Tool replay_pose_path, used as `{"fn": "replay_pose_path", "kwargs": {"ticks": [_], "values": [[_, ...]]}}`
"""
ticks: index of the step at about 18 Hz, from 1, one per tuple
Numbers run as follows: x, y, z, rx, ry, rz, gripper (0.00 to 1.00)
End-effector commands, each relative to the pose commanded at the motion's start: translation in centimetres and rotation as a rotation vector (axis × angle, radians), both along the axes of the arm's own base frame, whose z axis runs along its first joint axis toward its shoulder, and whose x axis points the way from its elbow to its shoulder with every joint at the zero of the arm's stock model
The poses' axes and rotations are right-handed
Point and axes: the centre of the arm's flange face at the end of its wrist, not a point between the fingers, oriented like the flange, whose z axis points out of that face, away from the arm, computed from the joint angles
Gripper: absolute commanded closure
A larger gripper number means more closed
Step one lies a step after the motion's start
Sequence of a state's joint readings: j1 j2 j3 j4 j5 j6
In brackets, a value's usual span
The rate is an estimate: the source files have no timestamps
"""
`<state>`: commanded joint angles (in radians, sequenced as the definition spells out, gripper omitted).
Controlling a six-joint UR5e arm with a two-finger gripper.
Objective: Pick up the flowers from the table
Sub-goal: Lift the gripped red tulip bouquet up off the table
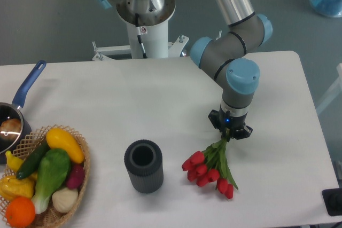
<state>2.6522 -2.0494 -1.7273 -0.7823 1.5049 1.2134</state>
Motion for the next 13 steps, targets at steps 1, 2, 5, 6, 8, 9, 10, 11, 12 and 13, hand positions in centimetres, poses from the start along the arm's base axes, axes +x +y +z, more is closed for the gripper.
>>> {"fn": "replay_pose_path", "kwargs": {"ticks": [1, 2, 5, 6, 8, 9, 10, 11, 12, 13], "values": [[-0.1, 0.1, 0.9, 0.007, 0.011, 0.008, 0.75], [-0.3, 0.1, 2.1, 0.018, 0.025, 0.018, 0.75], [-0.5, 0.3, 3.9, 0.043, 0.043, 0.060, 0.74], [-0.6, 0.3, 4.7, 0.051, 0.052, 0.072, 0.74], [-0.9, 0.6, 6.8, 0.072, 0.076, 0.100, 0.74], [-0.8, 1.1, 7.8, 0.085, 0.080, 0.113, 0.74], [-1.0, 1.5, 9.2, 0.113, 0.082, 0.131, 0.74], [-1.1, 2.1, 10.7, 0.159, 0.078, 0.153, 0.74], [-1.2, 2.5, 12.0, 0.210, 0.068, 0.172, 0.74], [-1.2, 2.8, 12.9, 0.247, 0.060, 0.185, 0.74]]}}
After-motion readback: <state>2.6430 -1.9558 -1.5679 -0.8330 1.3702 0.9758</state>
